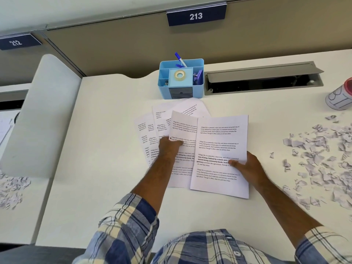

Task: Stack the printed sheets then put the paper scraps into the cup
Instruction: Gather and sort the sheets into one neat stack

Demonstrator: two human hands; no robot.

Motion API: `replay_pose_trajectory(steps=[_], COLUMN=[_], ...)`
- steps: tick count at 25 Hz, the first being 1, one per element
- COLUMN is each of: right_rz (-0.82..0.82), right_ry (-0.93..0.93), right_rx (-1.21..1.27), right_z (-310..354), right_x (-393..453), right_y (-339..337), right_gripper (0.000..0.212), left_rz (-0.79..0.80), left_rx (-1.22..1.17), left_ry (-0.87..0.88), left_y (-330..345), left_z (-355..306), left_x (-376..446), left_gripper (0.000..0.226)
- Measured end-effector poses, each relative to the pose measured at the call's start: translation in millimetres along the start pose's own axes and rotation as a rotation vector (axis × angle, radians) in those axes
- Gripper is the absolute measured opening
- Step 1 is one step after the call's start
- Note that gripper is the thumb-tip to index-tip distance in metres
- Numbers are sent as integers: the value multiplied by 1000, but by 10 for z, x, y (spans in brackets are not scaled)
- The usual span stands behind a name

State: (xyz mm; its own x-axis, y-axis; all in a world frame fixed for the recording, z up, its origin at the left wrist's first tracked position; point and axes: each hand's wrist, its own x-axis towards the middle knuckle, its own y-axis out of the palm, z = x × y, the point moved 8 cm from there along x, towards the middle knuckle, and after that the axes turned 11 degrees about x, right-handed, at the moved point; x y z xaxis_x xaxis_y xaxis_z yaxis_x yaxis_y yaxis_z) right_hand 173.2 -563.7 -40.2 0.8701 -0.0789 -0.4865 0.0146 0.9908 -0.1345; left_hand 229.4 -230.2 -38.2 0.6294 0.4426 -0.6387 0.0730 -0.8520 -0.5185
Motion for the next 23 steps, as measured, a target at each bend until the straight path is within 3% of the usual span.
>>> replay_pose_trajectory(steps=[6, 11, 23], right_rz=[-8, -7, -13], right_ry=[0, -6, -19], right_rx=[-17, 12, 27], right_z=[-5, 5, 5], right_x=[26, 16, 13], right_y=[3, 11, 15], right_gripper=[39, 36, 39], left_rz=[-58, -138, -155], left_rx=[277, 459, 422], left_ry=[16, 70, 149], left_y=[47, 17, 29], left_z=[-89, -205, -261], left_x=[107, -70, -148], left_gripper=[76, 62, 47])
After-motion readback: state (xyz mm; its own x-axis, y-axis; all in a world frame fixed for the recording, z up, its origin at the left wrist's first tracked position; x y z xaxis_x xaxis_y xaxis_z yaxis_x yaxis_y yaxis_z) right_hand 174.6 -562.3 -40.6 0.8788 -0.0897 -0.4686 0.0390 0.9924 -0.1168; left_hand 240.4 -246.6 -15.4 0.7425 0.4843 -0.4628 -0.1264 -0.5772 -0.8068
